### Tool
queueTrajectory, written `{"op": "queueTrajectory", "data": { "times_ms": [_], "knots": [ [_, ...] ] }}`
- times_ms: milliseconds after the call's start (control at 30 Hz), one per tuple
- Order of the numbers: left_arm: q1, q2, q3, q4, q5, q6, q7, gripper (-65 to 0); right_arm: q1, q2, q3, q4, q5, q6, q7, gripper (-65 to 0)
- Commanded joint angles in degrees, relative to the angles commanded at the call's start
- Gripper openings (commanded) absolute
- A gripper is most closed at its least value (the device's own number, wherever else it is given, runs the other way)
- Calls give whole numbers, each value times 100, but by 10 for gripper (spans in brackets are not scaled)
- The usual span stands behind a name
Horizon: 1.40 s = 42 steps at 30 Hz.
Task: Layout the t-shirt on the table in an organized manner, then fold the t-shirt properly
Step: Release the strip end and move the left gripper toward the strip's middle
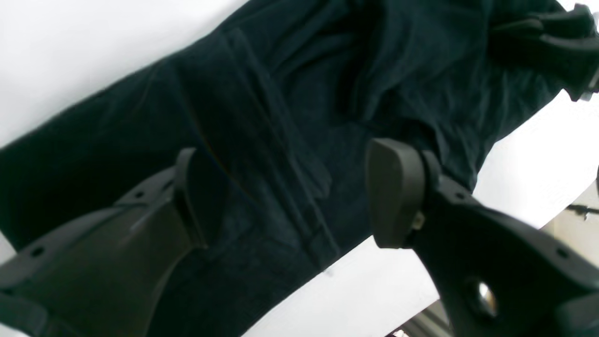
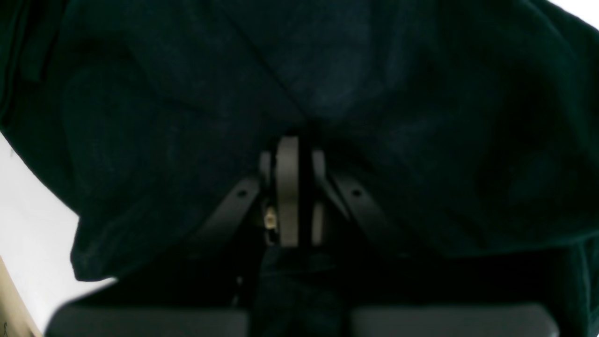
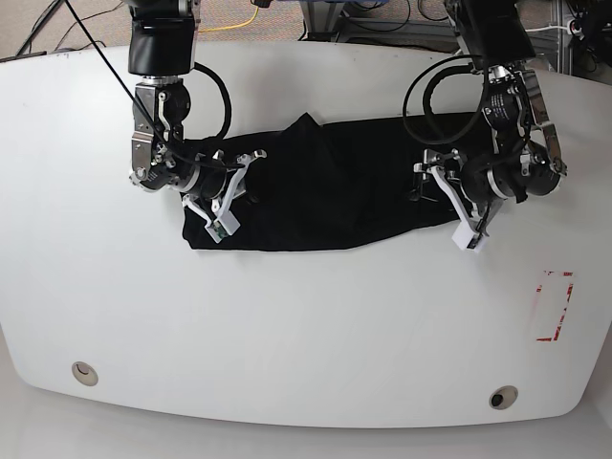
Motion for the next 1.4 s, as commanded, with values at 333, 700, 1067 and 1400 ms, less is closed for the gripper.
{"op": "queueTrajectory", "data": {
  "times_ms": [333,700,1067,1400],
  "knots": [
    [-9,-9,396,-281,9,1090,-141,-217,9,-18,0,0,0,0,0,-617],
    [-35,-308,378,-273,9,1319,-149,-222,0,0,0,0,0,0,0,-617],
    [-246,-712,413,-325,202,1565,-316,-221,18,0,0,0,0,0,0,-617],
    [-589,-668,1266,-853,721,1547,-738,-218,26,-18,0,0,0,0,0,-617]
  ]
}}
